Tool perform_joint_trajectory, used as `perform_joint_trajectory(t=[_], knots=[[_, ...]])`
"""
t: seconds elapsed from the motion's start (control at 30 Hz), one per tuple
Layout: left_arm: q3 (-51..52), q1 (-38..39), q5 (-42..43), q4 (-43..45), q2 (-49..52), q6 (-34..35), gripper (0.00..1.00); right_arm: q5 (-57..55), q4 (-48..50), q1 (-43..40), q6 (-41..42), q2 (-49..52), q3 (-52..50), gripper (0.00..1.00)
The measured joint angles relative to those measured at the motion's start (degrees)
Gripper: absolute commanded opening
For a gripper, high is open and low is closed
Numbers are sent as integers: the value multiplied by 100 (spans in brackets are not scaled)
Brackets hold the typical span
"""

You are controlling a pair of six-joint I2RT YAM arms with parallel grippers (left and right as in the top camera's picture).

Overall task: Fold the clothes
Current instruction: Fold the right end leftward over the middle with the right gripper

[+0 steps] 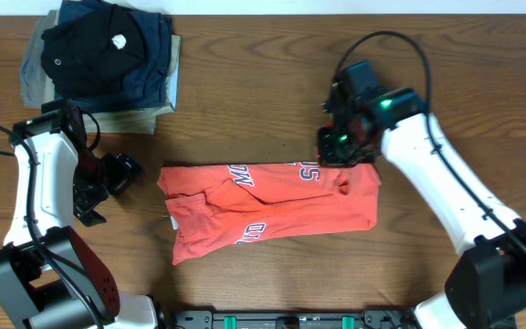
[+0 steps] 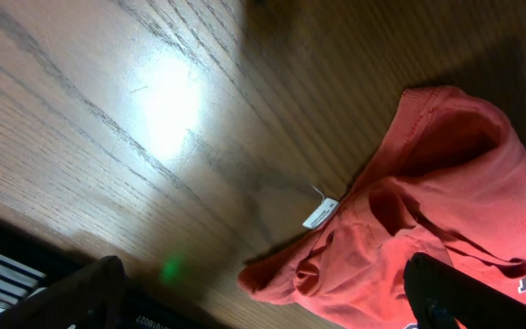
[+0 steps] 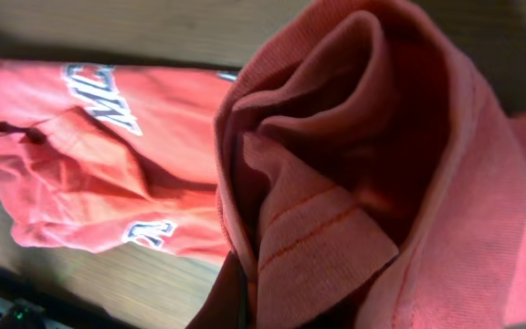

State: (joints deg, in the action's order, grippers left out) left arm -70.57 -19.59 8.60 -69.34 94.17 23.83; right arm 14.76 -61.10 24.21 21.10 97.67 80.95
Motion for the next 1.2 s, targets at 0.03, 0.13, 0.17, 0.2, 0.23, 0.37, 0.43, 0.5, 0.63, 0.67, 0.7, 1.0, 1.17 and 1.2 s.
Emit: perform_joint_trajectory(t=[0.03, 0.13, 0.17, 0.2, 0.23, 0.37, 0.43, 0.5, 0.63, 0.67, 0.7, 1.0, 1.17, 1.2], knots=[[0, 0, 2, 0, 0, -2, 98, -13, 109, 144, 98, 0, -85, 1], [0, 0, 2, -2, 0, -2, 98, -55, 352, 446, 356, 0, -352, 1], [0, 0, 2, -2, 0, -2, 98, -68, 415, 527, 437, 0, -431, 2], [0, 0, 2, -2, 0, -2, 98, -66, 470, 586, 516, 0, -498, 3], [0, 0, 2, -2, 0, -2, 98, -72, 527, 651, 577, 0, -549, 3], [0, 0, 2, -2, 0, -2, 98, -116, 708, 855, 791, 0, -619, 9], [0, 0, 2, -2, 0, -2, 98, -116, 789, 975, 890, 0, -619, 19], [0, 0, 0, 0, 0, -2, 98, -118, 841, 1082, 949, 0, -619, 29], [0, 0, 2, -2, 0, -2, 98, -81, 870, 1349, 1010, 0, -619, 41], [0, 0, 2, 0, 0, -2, 98, -55, 872, 1381, 1016, 0, -619, 42], [0, 0, 2, -2, 0, -2, 98, 9, 872, 1419, 1012, 0, -619, 43], [0, 0, 2, -2, 0, -2, 98, 474, 9, 1014, 538, 2, -221, 70], [0, 0, 2, -2, 0, -2, 98, 72, -125, 516, 334, 2, -90, 38], [0, 0, 2, -2, 0, -2, 98, -46, -122, 466, 308, 4, -109, 30]])
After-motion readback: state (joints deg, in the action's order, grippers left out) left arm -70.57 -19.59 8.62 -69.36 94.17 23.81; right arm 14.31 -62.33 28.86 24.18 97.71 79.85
